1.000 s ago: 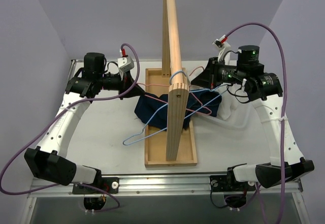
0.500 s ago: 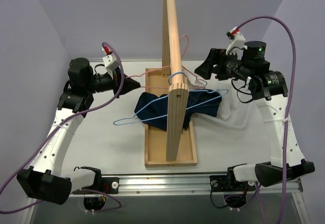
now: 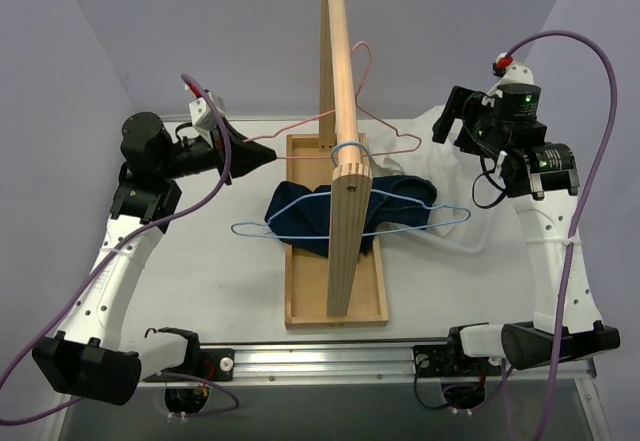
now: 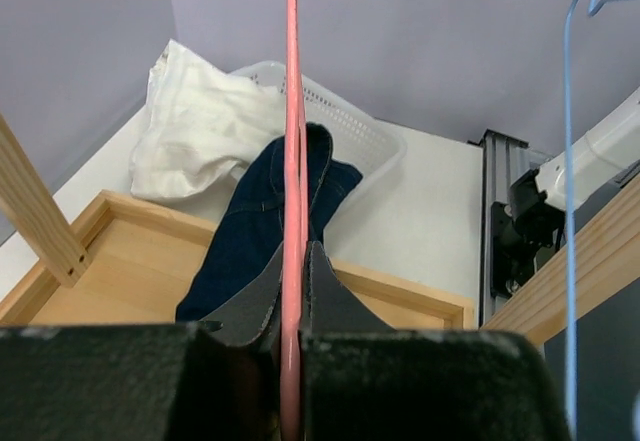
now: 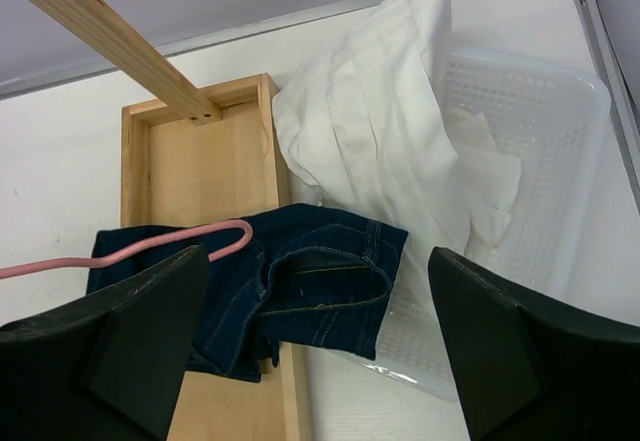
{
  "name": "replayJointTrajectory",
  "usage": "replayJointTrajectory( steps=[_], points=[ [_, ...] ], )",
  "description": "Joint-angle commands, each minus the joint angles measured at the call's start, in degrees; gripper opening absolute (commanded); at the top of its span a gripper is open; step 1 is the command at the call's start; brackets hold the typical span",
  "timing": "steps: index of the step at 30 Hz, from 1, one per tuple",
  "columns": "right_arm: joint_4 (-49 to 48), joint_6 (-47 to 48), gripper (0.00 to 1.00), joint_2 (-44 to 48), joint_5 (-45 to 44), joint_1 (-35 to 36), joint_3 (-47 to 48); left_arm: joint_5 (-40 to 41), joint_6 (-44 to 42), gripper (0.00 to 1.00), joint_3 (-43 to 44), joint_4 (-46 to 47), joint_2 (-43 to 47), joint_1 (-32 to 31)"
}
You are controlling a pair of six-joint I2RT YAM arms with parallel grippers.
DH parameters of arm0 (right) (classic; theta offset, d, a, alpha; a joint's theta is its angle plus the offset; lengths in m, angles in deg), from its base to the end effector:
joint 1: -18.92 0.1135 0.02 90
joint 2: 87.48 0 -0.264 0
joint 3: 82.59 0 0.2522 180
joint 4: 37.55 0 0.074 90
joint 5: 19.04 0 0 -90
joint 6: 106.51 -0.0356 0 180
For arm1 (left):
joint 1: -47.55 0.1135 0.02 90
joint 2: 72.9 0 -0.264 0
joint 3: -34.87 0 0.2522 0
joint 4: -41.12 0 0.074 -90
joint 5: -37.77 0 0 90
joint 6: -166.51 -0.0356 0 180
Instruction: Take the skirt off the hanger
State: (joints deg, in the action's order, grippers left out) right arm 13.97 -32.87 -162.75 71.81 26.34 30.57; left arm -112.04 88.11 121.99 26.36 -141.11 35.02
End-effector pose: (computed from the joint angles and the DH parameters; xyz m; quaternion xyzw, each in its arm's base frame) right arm 0.2562 0.0339 0.4979 0.0567 0.7840 0.1331 0.6037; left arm 0.2396 -0.0848 0.4470 0.3699 0.5874 -0.4647 0.5498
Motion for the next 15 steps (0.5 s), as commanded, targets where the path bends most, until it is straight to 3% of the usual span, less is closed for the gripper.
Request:
replayJointTrajectory(
  steps=[1,7,12,15],
  points=[
    [-1.19,1.59,0.87,3.10,-2.34,-0.39,-2.18,-2.94,5.69,0.02,4.24,9.58,-1.32,0.58],
    [0.12,2.91,0.87,2.93,-1.46,-0.39,-5.96,-4.52,17.46,0.02,3.81,23.80,-2.28,2.07],
    [-0.49,3.44,0.87,3.11,1.97,-0.30,-11.31,-4.88,22.40,0.02,1.97,29.10,-2.55,4.18],
    [-1.02,3.53,0.86,3.28,3.20,-0.39,-13.25,-6.01,31.01,0.02,0.29,39.73,-3.33,5.76]
  ],
)
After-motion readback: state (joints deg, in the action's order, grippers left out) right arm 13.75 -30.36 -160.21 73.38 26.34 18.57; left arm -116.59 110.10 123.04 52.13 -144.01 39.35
